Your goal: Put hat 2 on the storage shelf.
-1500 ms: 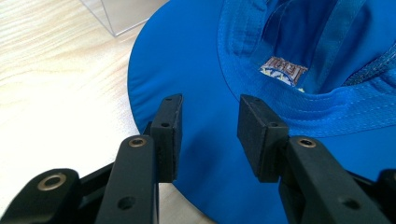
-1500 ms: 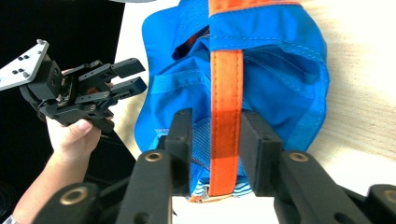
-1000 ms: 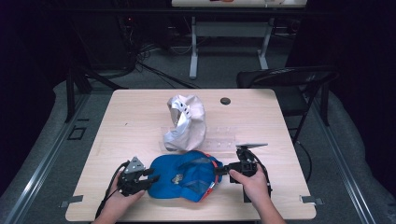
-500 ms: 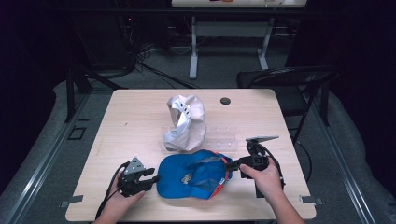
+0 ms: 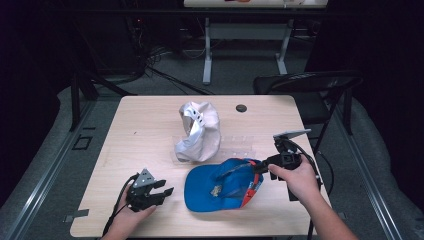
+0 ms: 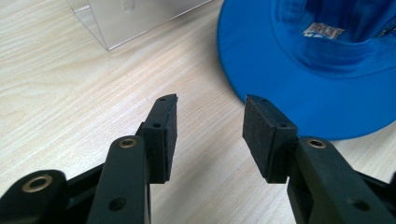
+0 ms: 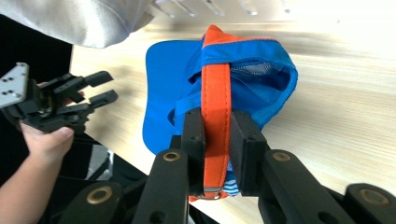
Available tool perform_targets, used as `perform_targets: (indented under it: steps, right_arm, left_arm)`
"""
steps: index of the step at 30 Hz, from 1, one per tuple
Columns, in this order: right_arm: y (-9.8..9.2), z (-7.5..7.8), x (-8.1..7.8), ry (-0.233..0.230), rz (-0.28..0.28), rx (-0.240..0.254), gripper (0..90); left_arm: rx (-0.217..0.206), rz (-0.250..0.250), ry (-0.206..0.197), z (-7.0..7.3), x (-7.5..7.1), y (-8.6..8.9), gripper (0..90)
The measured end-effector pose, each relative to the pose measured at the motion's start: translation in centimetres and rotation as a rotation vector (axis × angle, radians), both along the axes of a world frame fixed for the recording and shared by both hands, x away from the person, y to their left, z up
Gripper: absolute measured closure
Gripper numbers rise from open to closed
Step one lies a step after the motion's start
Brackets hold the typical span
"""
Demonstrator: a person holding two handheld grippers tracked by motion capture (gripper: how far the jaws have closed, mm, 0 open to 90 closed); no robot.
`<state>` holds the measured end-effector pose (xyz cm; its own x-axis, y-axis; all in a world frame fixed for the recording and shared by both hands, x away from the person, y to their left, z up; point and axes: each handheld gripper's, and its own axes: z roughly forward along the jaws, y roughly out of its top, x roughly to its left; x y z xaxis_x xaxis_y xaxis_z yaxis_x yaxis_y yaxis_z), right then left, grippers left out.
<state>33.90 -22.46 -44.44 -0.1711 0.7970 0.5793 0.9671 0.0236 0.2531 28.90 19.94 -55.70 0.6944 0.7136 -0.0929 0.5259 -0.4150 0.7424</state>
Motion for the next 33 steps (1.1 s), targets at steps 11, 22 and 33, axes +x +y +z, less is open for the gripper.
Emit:
perform_targets:
  steps: [11, 22, 33]
  right_arm:
    - [-0.7, 2.1, 0.3, 0.039, -0.016, 0.032, 77.4]
    - [-0.7, 4.3, 0.7, 0.048, -0.01, 0.169, 77.5]
    - [0.0, 5.6, 1.7, 0.061, -0.003, 0.344, 77.6]
  left_arm:
    - [-0.004, 0.003, 0.001, 0.0, 0.0, 0.1, 54.8]
    - [-0.022, -0.012, 0.014, 0.0, 0.0, -0.3, 55.2]
    - [-0.033, -0.037, 0.007, 0.1, -0.2, -1.7, 53.1]
